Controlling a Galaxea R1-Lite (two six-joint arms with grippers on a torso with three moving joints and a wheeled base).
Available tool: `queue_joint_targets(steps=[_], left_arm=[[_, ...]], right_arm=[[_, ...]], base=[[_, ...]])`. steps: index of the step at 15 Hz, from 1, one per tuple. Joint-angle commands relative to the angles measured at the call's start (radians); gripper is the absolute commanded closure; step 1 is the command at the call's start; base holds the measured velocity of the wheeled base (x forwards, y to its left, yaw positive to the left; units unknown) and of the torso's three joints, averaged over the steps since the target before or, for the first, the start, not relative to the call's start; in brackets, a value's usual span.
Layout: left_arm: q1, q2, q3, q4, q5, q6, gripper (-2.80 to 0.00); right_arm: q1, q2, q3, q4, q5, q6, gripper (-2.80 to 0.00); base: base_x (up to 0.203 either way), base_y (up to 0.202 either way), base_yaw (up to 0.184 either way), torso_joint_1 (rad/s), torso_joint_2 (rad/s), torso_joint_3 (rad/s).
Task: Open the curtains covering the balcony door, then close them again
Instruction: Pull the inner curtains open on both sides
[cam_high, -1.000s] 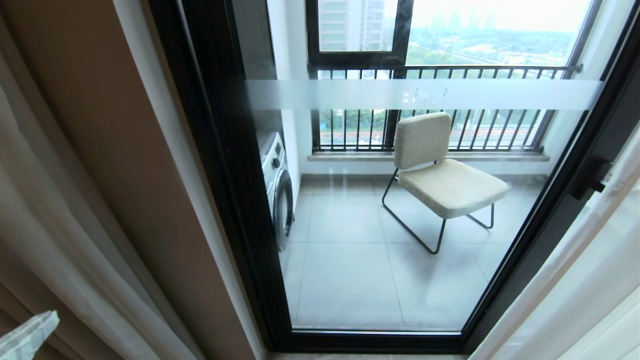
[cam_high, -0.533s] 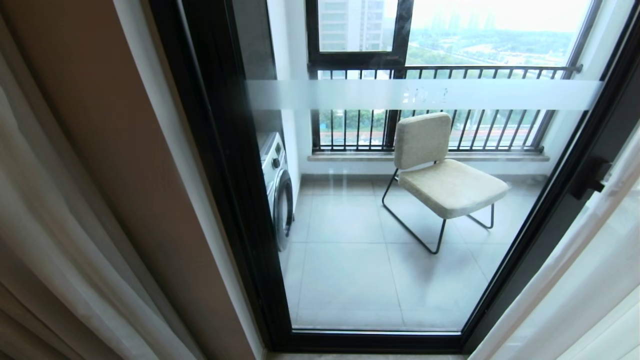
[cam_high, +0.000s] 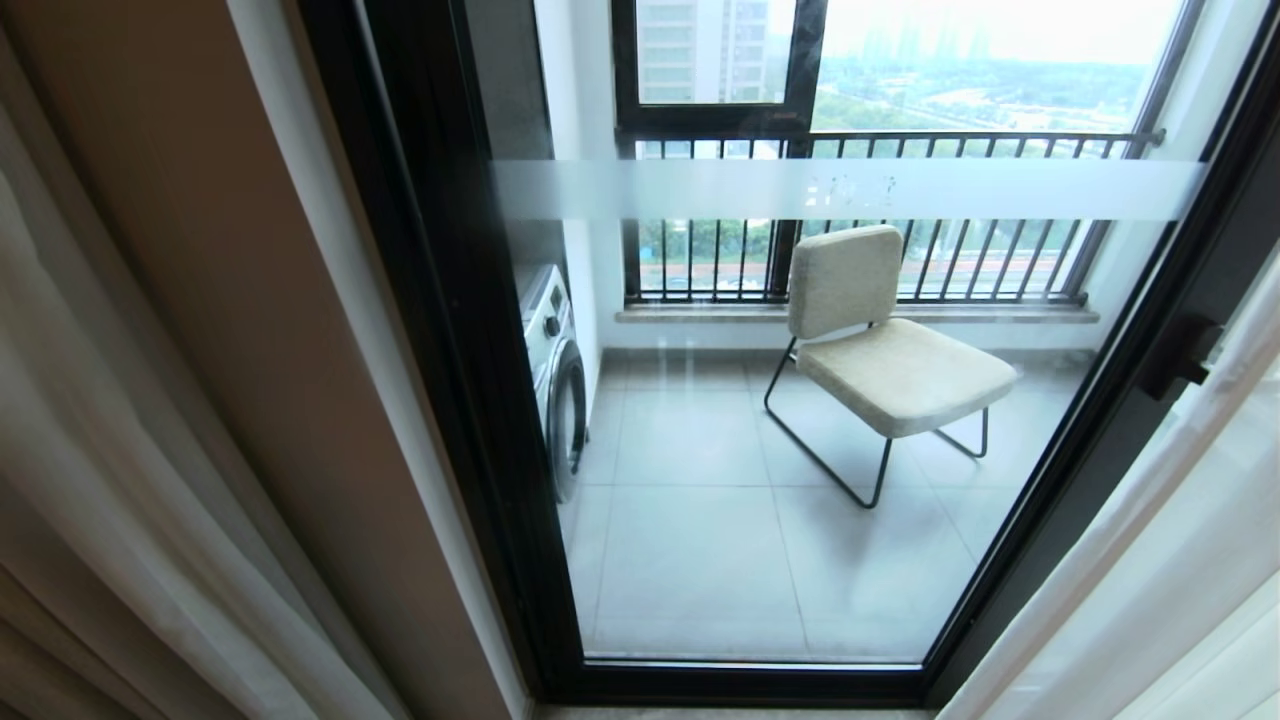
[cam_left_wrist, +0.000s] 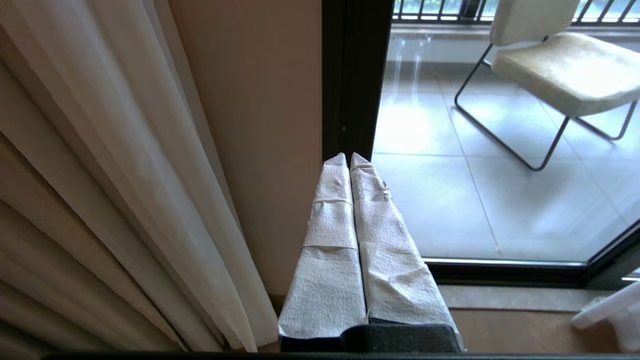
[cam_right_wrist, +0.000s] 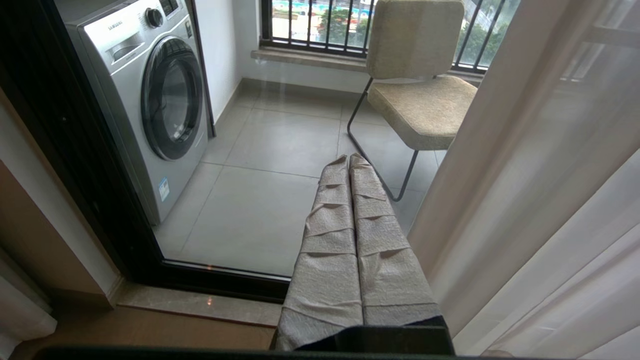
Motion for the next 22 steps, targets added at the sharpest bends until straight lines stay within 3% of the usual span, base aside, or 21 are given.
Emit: queue_joint_targets(steps=[1,22], left_arm=[[0.001,-0.098,0.000,0.000,0.002,-0.004,0.00],[0.001,-0.098,0.000,0.002,0.002,-0.005,0.00]], right_arm=[[0.000,0.001,0.000,0.000,0.001,0.000,0.00],[0.000,0.001,0.000,0.000,0.001,0.000,0.00]], base=[[0.000,0.000,0.000,0.000,0.00,0.000],[0.000,0.000,0.000,0.000,0.00,0.000]])
